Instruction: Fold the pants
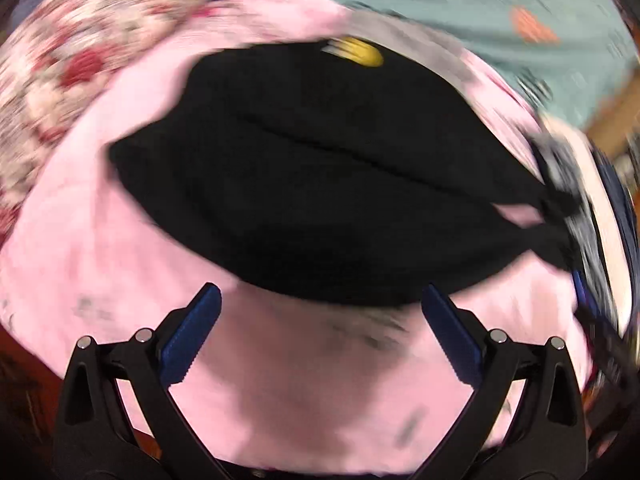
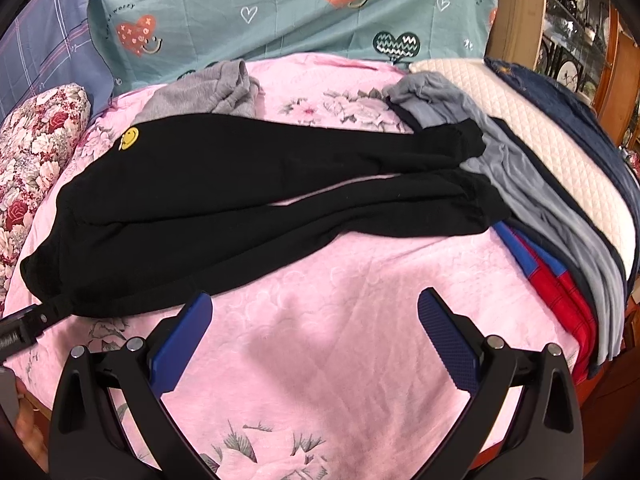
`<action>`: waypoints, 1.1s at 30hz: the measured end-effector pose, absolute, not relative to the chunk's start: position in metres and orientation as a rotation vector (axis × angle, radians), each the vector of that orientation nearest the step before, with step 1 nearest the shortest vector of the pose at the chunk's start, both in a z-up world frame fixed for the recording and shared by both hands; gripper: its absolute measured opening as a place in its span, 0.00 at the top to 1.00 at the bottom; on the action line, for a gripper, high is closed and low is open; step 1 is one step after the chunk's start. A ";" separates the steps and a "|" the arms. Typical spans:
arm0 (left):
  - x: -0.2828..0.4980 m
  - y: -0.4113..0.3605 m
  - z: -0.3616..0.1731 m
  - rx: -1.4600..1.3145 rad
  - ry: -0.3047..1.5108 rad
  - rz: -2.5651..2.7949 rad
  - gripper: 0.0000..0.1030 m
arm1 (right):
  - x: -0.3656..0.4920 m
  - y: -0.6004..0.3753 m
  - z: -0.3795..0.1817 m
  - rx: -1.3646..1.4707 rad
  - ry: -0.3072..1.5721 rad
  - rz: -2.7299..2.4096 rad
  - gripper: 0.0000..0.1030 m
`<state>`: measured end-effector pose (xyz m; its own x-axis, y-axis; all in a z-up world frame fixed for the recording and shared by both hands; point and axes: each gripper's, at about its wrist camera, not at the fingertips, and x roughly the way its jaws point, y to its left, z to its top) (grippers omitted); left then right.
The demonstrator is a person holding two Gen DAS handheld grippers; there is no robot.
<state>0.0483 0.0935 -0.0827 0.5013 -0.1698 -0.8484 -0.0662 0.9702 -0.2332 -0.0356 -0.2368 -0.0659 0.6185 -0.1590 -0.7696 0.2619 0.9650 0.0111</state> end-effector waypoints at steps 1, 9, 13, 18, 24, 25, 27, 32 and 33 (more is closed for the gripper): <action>0.052 0.108 -0.083 -0.277 1.045 -0.042 0.02 | -0.035 -0.237 -0.068 0.126 0.877 -0.239 0.01; 0.099 0.202 -0.111 -0.550 1.108 0.018 0.03 | -0.038 -0.252 -0.080 0.156 0.890 -0.243 0.01; 0.129 0.222 -0.136 -0.679 1.146 0.002 0.03 | -0.041 -0.269 -0.082 0.187 0.897 -0.279 0.01; 0.156 0.231 -0.144 -0.701 1.111 0.057 0.51 | -0.048 -0.287 -0.079 0.197 0.881 -0.340 0.01; 0.132 0.261 -0.151 -0.790 0.993 0.191 0.92 | -0.055 -0.309 -0.070 0.190 0.856 -0.440 0.01; 0.123 0.266 -0.148 -0.795 0.959 0.206 0.92 | -0.055 -0.313 -0.068 0.183 0.850 -0.461 0.01; 0.100 0.270 -0.142 -0.806 0.901 0.226 0.92 | -0.053 -0.325 -0.062 0.167 0.848 -0.505 0.01; 0.091 0.263 -0.145 -0.683 0.928 0.221 0.91 | -0.041 -0.367 -0.049 0.240 0.895 -0.504 0.01; 0.092 0.263 -0.144 -0.668 0.924 0.221 0.91 | -0.033 -0.379 -0.051 0.267 0.929 -0.490 0.01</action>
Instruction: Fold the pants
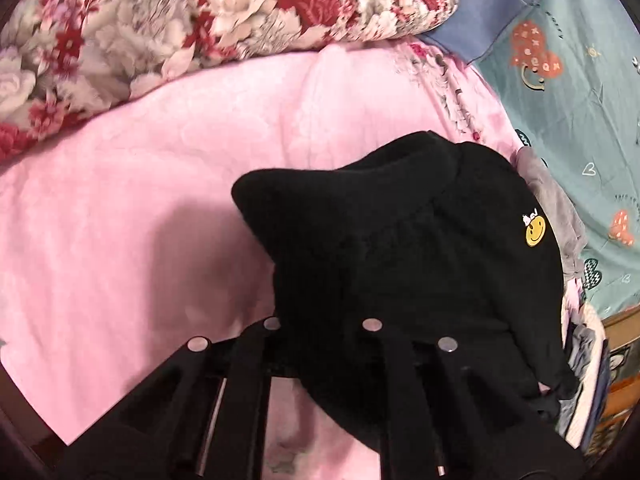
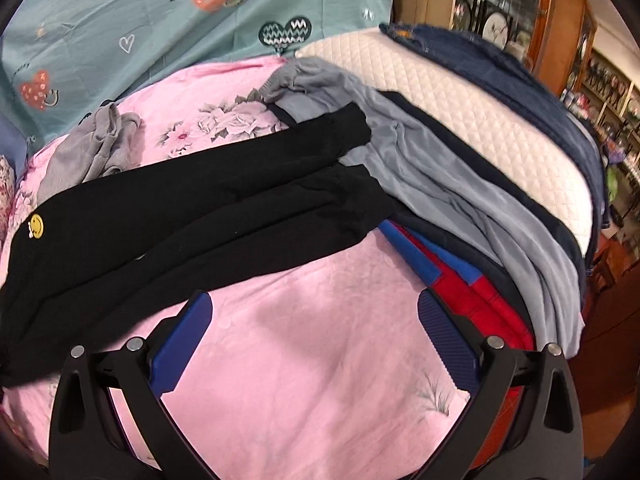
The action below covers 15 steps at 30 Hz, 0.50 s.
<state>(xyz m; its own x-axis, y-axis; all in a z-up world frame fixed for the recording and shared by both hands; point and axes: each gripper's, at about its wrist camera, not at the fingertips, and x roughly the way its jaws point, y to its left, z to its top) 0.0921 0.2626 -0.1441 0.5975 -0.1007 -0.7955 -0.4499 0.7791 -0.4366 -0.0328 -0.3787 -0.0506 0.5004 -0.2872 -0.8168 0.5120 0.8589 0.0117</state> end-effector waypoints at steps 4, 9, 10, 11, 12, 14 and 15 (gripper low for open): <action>0.094 0.261 -0.144 -0.636 0.918 0.220 0.90 | 0.001 -0.417 -0.060 0.418 1.040 -0.441 0.01; 0.092 0.267 -0.146 -0.677 0.927 0.189 0.88 | 0.038 -0.450 -0.092 0.595 1.189 -0.389 0.01; 0.091 0.267 -0.146 -0.679 0.932 0.187 0.88 | 0.041 -0.454 -0.098 0.593 1.200 -0.422 0.01; 0.092 0.267 -0.146 -0.677 0.939 0.187 0.88 | 0.045 -0.457 -0.103 0.580 1.202 -0.450 0.01; 0.093 0.267 -0.145 -0.673 0.945 0.188 0.88 | 0.048 -0.460 -0.110 0.563 1.206 -0.463 0.03; 0.095 0.265 -0.144 -0.662 0.957 0.197 0.88 | 0.050 -0.465 -0.123 0.598 1.220 -0.451 0.08; 0.096 0.264 -0.144 -0.657 0.961 0.204 0.88 | 0.048 -0.468 -0.128 0.643 1.215 -0.442 0.10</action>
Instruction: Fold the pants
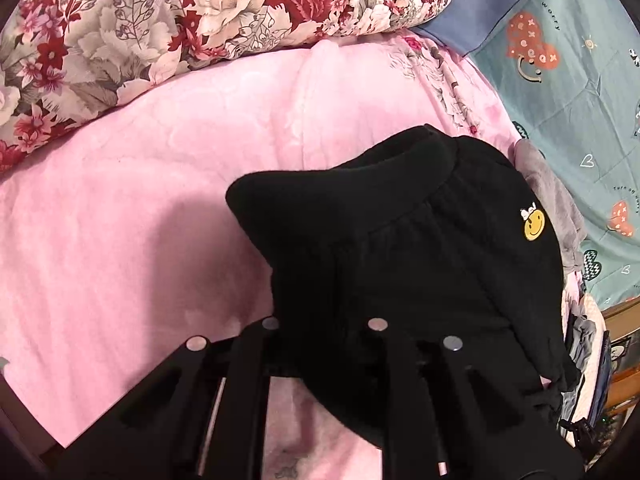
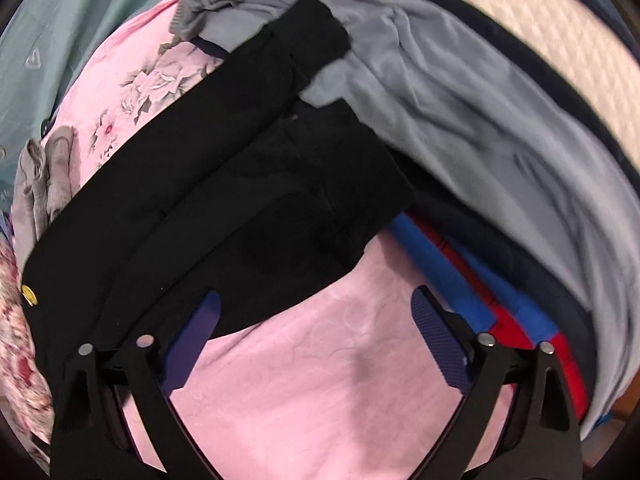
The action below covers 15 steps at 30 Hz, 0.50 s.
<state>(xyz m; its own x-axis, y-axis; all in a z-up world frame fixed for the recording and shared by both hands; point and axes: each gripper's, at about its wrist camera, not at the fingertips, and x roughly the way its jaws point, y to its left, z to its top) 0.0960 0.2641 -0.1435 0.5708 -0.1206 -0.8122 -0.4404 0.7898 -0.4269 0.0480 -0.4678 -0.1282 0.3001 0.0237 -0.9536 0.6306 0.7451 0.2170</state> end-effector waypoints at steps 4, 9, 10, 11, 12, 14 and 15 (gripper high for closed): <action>0.097 0.262 -0.143 -0.637 0.970 0.226 0.87 | 0.049 -0.468 -0.137 0.659 1.189 -0.411 0.17; 0.096 0.260 -0.141 -0.635 0.982 0.244 0.86 | 0.059 -0.482 -0.154 0.698 1.198 -0.382 0.45; 0.097 0.259 -0.140 -0.625 0.986 0.250 0.86 | 0.061 -0.483 -0.157 0.687 1.199 -0.381 0.46; 0.097 0.257 -0.140 -0.617 0.989 0.256 0.86 | 0.063 -0.483 -0.157 0.671 1.187 -0.386 0.51; 0.098 0.256 -0.140 -0.609 0.990 0.264 0.86 | 0.064 -0.483 -0.156 0.644 1.176 -0.399 0.57; 0.101 0.254 -0.140 -0.595 0.986 0.271 0.88 | 0.066 -0.485 -0.157 0.616 1.155 -0.433 0.81; 0.102 0.253 -0.140 -0.593 0.982 0.273 0.90 | 0.067 -0.486 -0.158 0.594 1.140 -0.463 0.91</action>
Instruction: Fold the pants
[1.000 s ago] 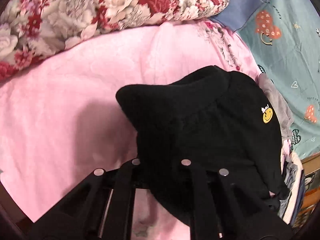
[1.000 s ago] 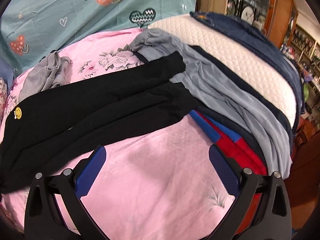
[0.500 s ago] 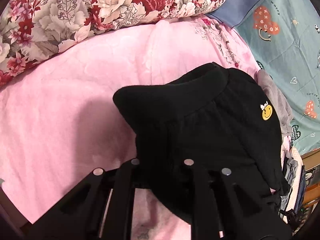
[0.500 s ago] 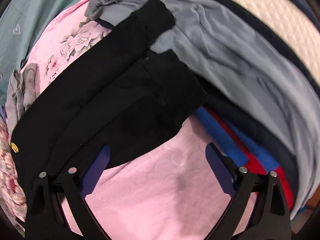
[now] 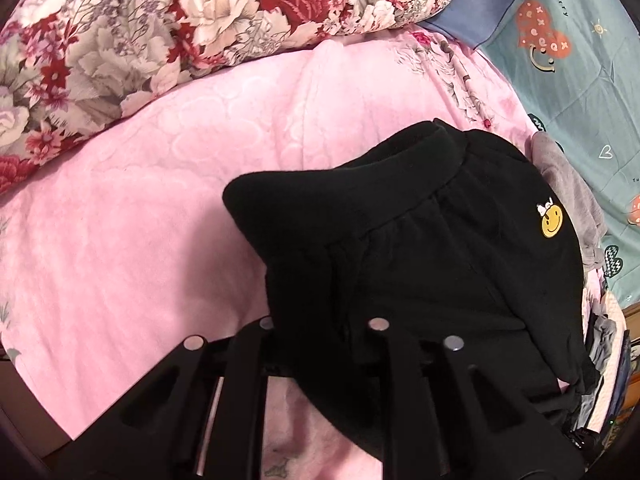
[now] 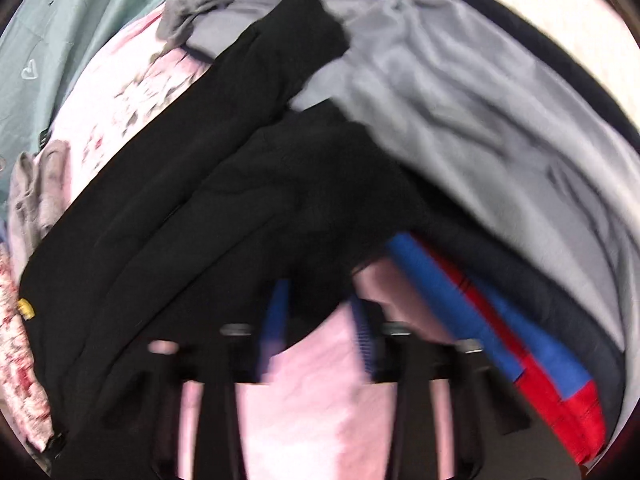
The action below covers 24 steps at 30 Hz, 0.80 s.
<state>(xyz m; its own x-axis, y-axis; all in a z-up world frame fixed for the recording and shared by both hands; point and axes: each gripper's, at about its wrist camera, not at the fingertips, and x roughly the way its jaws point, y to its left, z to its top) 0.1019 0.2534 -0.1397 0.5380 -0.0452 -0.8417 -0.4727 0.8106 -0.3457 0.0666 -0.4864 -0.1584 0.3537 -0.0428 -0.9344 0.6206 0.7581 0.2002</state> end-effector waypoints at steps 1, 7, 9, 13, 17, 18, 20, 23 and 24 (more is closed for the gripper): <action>0.102 0.253 -0.139 -0.589 0.977 0.280 0.90 | 0.066 -0.488 -0.159 0.593 1.127 -0.465 0.96; 0.084 0.259 -0.124 -0.633 0.925 0.268 0.91 | 0.035 -0.485 -0.121 0.636 1.007 -0.475 0.97; 0.074 0.259 -0.113 -0.625 0.911 0.256 0.91 | 0.012 -0.486 -0.097 0.640 0.953 -0.478 0.97; 0.055 0.255 -0.103 -0.579 0.908 0.261 0.91 | -0.022 -0.487 -0.073 0.616 0.920 -0.493 0.97; 0.058 0.259 -0.122 -0.554 1.016 0.249 0.88 | -0.039 -0.488 -0.097 0.621 0.992 -0.501 0.97; 0.060 0.259 -0.128 -0.548 1.058 0.250 0.82 | -0.040 -0.488 -0.110 0.617 1.024 -0.505 0.97; 0.055 0.258 -0.124 -0.528 1.052 0.244 0.63 | -0.039 -0.484 -0.128 0.585 1.084 -0.517 0.95; 0.037 0.255 -0.095 -0.430 0.946 0.314 0.24 | -0.040 -0.478 -0.140 0.554 1.189 -0.534 0.74; 0.030 0.253 -0.082 -0.398 0.907 0.320 0.24 | -0.040 -0.476 -0.134 0.556 1.185 -0.517 0.62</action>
